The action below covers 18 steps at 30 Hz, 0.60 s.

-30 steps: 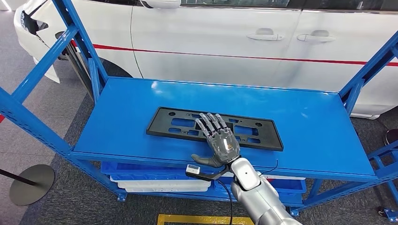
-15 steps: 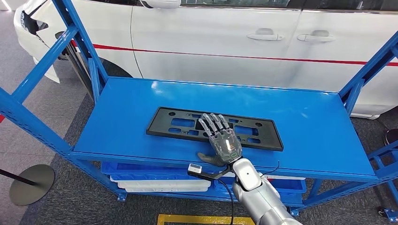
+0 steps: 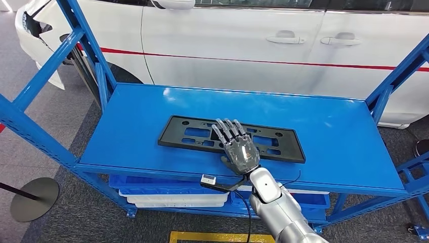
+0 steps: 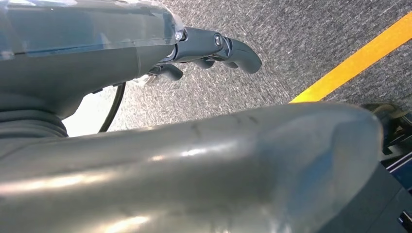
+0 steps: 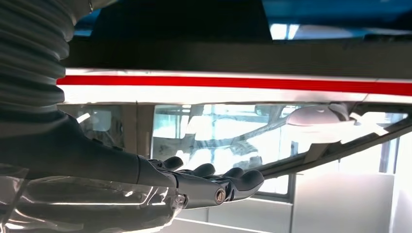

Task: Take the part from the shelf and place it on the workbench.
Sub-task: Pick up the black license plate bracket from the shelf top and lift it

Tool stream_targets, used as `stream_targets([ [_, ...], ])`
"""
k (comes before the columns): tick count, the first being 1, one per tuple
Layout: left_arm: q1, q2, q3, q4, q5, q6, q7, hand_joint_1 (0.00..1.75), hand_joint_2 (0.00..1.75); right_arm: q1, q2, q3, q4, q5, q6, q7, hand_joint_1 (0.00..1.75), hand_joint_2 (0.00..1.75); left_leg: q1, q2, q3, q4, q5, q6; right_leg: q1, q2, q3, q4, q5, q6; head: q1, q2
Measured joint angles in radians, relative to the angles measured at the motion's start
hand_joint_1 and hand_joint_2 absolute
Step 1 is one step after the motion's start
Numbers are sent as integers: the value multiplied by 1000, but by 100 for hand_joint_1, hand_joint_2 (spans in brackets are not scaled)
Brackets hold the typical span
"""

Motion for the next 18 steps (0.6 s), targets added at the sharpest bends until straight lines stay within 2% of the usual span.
stream_targets([
  [8, -1, 0, 0, 0, 7, 1, 1, 0, 0, -47, 0, -9, 24, 7, 0, 70, 0, 175, 0, 0, 0, 0, 0, 0, 0, 0, 0, 0, 0, 0, 0, 0],
  [14, -1, 0, 0, 0, 14, 4, 0, 0, 0, -74, -4, -29, 63, 5, 0, 78, 0, 175, 0, 0, 0, 0, 0, 0, 0, 0, 0, 0, 0, 0, 0, 0],
  [15, -1, 0, 0, 0, 16, 4, 0, 0, 0, -77, -4, -31, 70, 6, 0, 79, 7, 175, 0, 0, 0, 0, 0, 0, 0, 0, 0, 0, 0, 0, 0, 0],
  [18, -1, 0, 0, 0, 25, 6, -3, 0, 0, -93, -4, -38, 109, 6, 0, 82, 137, 175, 0, 0, 0, 0, 0, 0, 0, 0, 0, 0, 0, 0, 0, 0],
])
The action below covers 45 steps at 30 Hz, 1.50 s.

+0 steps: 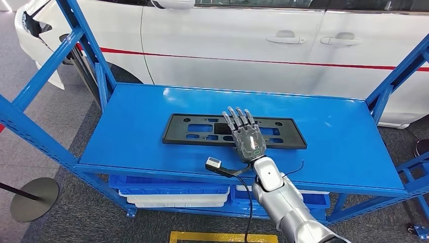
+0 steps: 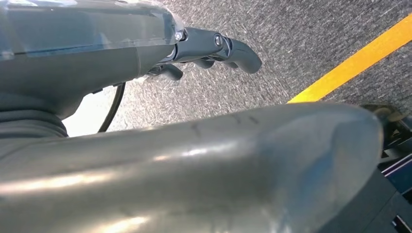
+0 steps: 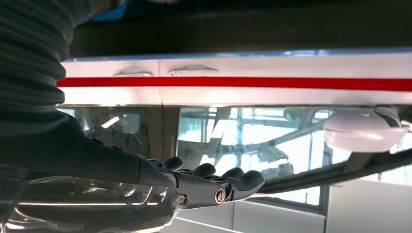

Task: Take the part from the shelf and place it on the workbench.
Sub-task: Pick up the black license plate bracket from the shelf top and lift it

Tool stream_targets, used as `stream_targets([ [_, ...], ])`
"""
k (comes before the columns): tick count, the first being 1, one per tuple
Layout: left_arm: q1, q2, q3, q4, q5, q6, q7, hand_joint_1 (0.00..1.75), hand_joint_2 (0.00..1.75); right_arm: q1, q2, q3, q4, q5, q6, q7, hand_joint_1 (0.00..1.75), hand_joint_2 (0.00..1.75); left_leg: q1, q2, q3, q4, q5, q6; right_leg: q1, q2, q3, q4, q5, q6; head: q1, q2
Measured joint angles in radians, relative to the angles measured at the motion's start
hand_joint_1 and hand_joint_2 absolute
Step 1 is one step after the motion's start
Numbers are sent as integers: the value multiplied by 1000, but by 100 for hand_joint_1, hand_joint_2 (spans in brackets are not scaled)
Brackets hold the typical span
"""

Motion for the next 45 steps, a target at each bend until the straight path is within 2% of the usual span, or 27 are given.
stream_targets([
  [1, 0, 0, 0, 0, 3, 1, -1, 0, 0, -7, 0, -3, 19, -2, 0, 0, 175, 175, 0, 0, 0, 0, 0, 0, 0, 0, 0, 0, 0, 0, 0, 0],
  [8, 1, 0, 0, 0, 8, 11, -9, 0, 0, -38, 0, -11, 136, -12, 0, 3, 175, 175, 0, 0, 0, 0, 0, 0, 0, 0, 0, 0, 0, 0, 0, 0],
  [16, 1, 0, 0, 0, 6, 16, -13, 0, 0, -41, 0, -14, 172, -27, -1, 3, 175, 175, 0, 0, 0, 0, 0, 0, 0, 0, 0, 0, 0, 0, 0, 0],
  [28, 0, 0, 0, 0, -12, 16, -11, 0, 0, -26, -6, -42, 125, -80, -2, -53, 175, 175, 0, 0, 0, 0, 0, 0, 0, 0, 0, 0, 0, 0, 0, 0],
  [31, 0, 0, 0, 0, -12, 17, -11, 0, 0, -8, -8, -65, 80, -134, -2, -108, 175, 175, 0, 0, 0, 0, 0, 0, 0, 0, 0, 0, 0, 0, 0, 0],
  [33, 1, 0, 0, 0, -13, 19, -10, 0, 0, 11, -7, -108, 16, -240, -2, -217, 175, 175, 0, 0, 0, 0, 0, 0, 0, 0, 0, 0, 0, 0, 0, 0],
  [36, 1, 0, 0, 0, -19, 29, -10, 0, 0, 33, -5, -187, -110, -569, 25, -427, 175, 175, 0, -1, 0, 0, 0, 0, 0, 0, 0, 0, 0, 0, 0, 0],
  [39, 1, 0, 0, 0, -28, 54, -15, 0, 0, 59, -12, -216, -254, -881, 89, -507, 175, 175, 0, 0, 0, 0, 0, 0, 0, 0, 0, 0, 0, 0, 0, 0],
  [42, 1, 0, 0, 0, -41, 122, -45, 0, 0, 117, -18, -239, -417, -1236, 228, -577, 175, 175, 0, 0, 0, 1, 0, 0, 0, 0, 0, 0, 0, 0, 0, 0],
  [45, 2, 0, 5, 0, -23, 217, -143, 0, 131, 189, -19, -272, -589, -1575, 383, -615, 175, 175, 0, -2, -1, 1, 0, 0, 0, -2, -1, 0, 0, 0, 0, 0],
])
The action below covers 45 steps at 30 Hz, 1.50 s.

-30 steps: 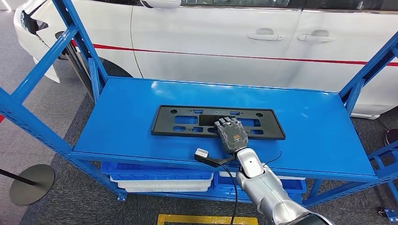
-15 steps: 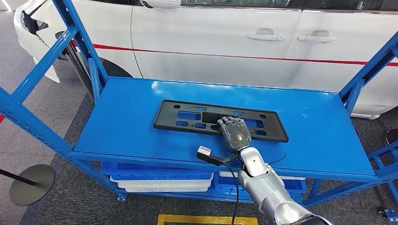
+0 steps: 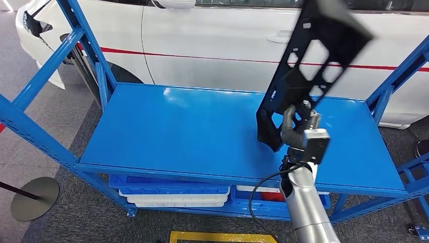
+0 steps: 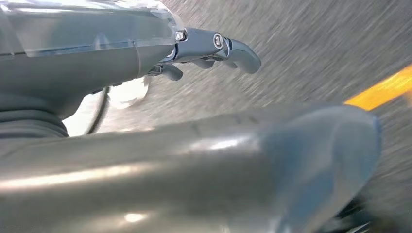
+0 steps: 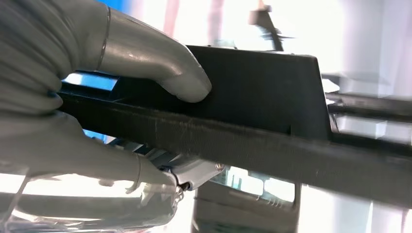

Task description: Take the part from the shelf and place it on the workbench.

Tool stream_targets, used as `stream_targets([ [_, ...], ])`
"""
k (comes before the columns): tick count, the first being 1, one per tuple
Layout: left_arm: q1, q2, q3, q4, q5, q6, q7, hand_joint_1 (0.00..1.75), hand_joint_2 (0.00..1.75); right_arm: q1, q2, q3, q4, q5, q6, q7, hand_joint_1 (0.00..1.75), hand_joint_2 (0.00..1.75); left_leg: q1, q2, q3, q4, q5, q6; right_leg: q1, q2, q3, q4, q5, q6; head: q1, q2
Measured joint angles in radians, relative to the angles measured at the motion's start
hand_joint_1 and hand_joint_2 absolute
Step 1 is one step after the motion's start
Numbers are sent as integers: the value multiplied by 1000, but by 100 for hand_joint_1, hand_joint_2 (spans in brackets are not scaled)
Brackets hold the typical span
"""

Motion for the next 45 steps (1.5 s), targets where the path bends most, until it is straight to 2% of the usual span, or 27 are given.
stream_targets([
  [1, 1, 0, 9, 0, 23, 20, -56, 0, 131, 25, 0, -14, -54, -79, 37, -8, 175, 175, 0, -1, -1, 0, 0, 0, 0, -1, 0, 0, 0, 0, 0, 0],
  [4, 6, -1, 65, 0, 119, 8, -244, 0, 0, 93, 0, -53, -201, -233, 121, -27, 175, 175, 0, -1, -2, 0, 0, 0, 0, 0, -1, 0, 0, 0, 0, 0],
  [6, 8, -1, 92, 0, 152, -14, -302, 0, 0, 110, 0, -65, -248, -271, 146, -31, 175, 175, 0, 0, -3, 0, 0, 0, 0, 1, -2, 0, 0, 0, 0, 0],
  [10, 9, -1, 106, 0, 163, -29, -326, 0, 0, 117, 0, -70, -270, -286, 156, -31, 175, 175, 0, 2, -2, 0, 0, 0, 0, 2, -2, 0, 0, 0, 0, 0],
  [14, 11, 0, 194, 0, 210, -107, -450, 0, 0, 158, 1, -91, -394, -358, 211, -37, 175, 175, 0, 2, -2, 0, 0, 0, 0, 2, -2, 0, 0, 0, 0, 0],
  [18, 12, 0, 233, 0, 226, -113, -455, 0, 175, 168, 4, -99, -446, -398, 227, -42, 175, 175, 0, 2, -2, 0, 0, 0, 0, 2, -2, 0, 0, 0, 0, 0],
  [28, 12, -2, 260, 0, 248, -132, -423, 0, 175, 167, 20, -103, -494, -470, 293, -29, 175, 175, 0, 2, -2, 0, 0, 0, 0, 2, -2, 0, 0, 0, 0, 0],
  [35, 13, -6, 274, -1, 255, -151, -435, 0, 175, 165, 33, -103, -527, -473, 298, -26, 175, 175, 0, 2, -2, 0, 0, 0, 0, 2, -2, 0, 0, 0, 0, 0],
  [41, 10, -11, 274, -1, 248, -147, -322, 0, 175, 166, 52, -109, -555, -490, 306, -15, 175, 175, 0, 2, -2, 0, 0, 0, 0, 2, -2, 0, 0, 0, 0, 0],
  [45, 6, -11, 272, -1, 239, -151, -283, 0, 175, 170, 65, -115, -569, -512, 323, -11, 175, 175, -2, 2, -2, 1, 0, 0, -2, 2, -2, -1, 1, 2, 0, 0],
])
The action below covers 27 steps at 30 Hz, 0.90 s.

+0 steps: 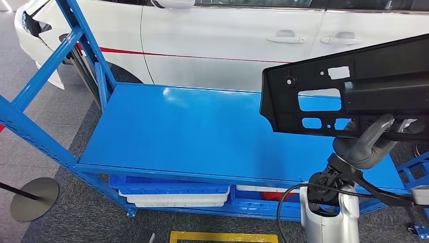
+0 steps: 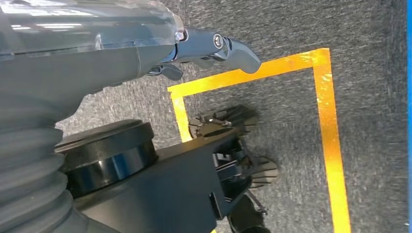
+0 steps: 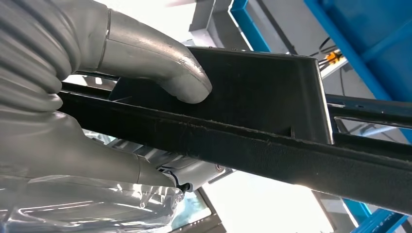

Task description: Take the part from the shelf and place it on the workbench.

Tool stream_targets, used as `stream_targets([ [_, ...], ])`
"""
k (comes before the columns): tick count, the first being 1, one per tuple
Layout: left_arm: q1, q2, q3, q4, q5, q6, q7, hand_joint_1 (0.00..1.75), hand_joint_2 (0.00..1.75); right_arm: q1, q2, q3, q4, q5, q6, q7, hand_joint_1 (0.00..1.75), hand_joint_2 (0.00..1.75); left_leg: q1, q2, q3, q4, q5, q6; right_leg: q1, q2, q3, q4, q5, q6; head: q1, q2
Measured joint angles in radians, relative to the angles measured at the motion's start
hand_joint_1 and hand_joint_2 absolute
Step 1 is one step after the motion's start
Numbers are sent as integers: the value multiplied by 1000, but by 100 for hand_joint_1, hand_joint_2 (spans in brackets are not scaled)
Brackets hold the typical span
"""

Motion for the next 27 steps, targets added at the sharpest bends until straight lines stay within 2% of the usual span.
stream_targets([
  [7, -5, 0, -6, 0, -13, -16, 10, 0, 175, 11, 13, -8, -21, -7, 34, -8, 175, 175, -7, 0, -4, 7, -2, 4, -5, 0, 0, -1, 4, 7, 0, 0],
  [10, -6, 0, -10, 0, -20, -27, 16, 0, 175, 14, 17, -12, -30, -13, 66, -9, 175, 175, -6, 1, -7, 6, 6, 17, -6, 0, -1, -1, 6, 16, 0, 0],
  [11, -6, 0, -10, 0, -22, -30, 17, 0, 175, 15, 18, -15, -33, -14, 74, -9, 175, 175, -3, 2, -7, 2, 13, 23, -5, 0, -5, 9, -6, 17, 0, 0],
  [12, -6, 0, -11, 0, -22, -33, 18, 0, 175, 15, 19, -17, -35, -14, 79, -9, 175, 175, -2, 4, -10, -2, 19, 29, -4, 0, -18, 41, -32, 15, 0, 0],
  [13, -6, 0, -11, 0, -22, -36, 19, 0, 175, 16, 19, -19, -37, -14, 83, -10, 175, 175, -1, 5, -13, -5, 23, 33, -1, 0, -41, 95, -70, 11, 0, 0],
  [15, -5, 0, -12, 0, -22, -39, 20, 0, 175, 19, 20, -22, -38, -14, 88, -10, 175, 175, -7, 5, -24, -3, 28, 38, 6, 0, -100, 241, -146, 4, 0, 0],
  [16, -4, 0, -12, 0, -22, -41, 21, 0, 175, 20, 20, -24, -38, -14, 91, -10, 175, 175, -11, 5, -29, -1, 30, 40, 10, 0, -119, 293, -163, 0, 0, 0],
  [17, -3, 0, -14, 0, -23, -42, 22, 0, 175, 22, 20, -24, -39, -14, 95, -10, 175, 175, -15, 5, -34, 3, 32, 40, 14, 0, -121, 308, -159, -6, 0, 0],
  [18, -3, 0, -15, 0, -25, -45, 24, 0, 175, 22, 20, -25, -39, -14, 99, -10, 175, 175, -19, 4, -39, 6, 33, 40, 18, 0, -103, 282, -137, -14, 0, 0],
  [20, -3, -1, -18, 0, -29, -49, 26, 0, 175, 23, 21, -25, -42, -13, 111, -11, 175, 175, -26, 4, -46, 15, 34, 40, 29, 0, -26, 151, -82, -36, 0, 0],
  [21, -3, -1, -20, 0, -30, -52, 26, 0, 175, 24, 23, -25, -44, -12, 116, -11, 175, 175, -28, 4, -50, 18, 35, 38, 34, -1, 5, 93, -64, -44, 0, 0],
  [22, -3, -2, -21, 0, -30, -53, 26, 0, 175, 26, 24, -25, -48, -12, 120, -12, 175, 175, -29, 3, -53, 21, 37, 34, 39, -1, 23, 56, -55, -50, 0, 0],
  [24, -2, -2, -26, 0, -30, -55, 26, 0, 175, 30, 26, -25, -53, -12, 125, -14, 175, 175, -27, 4, -59, 23, 45, 22, 44, -2, 23, 38, -48, -54, 0, 0],
  [25, -1, -2, -28, 0, -30, -55, 26, 0, 175, 31, 27, -26, -55, -12, 126, -15, 175, 175, -28, 3, -61, 23, 48, 17, 42, -3, 21, 32, -42, -58, 0, 0],
  [26, 0, -2, -29, 0, -30, -55, 26, 0, 175, 31, 27, -26, -56, -11, 126, -16, 175, 175, -27, 2, -66, 28, 42, 10, 38, -4, 19, 26, -35, -61, 0, 0],
  [27, 0, -1, -31, 0, -30, -56, 26, 0, 175, 32, 29, -26, -56, -11, 126, -16, 175, 175, -25, 0, -74, 47, 20, 0, 34, -6, 14, 20, -26, -65, 0, 0],
])
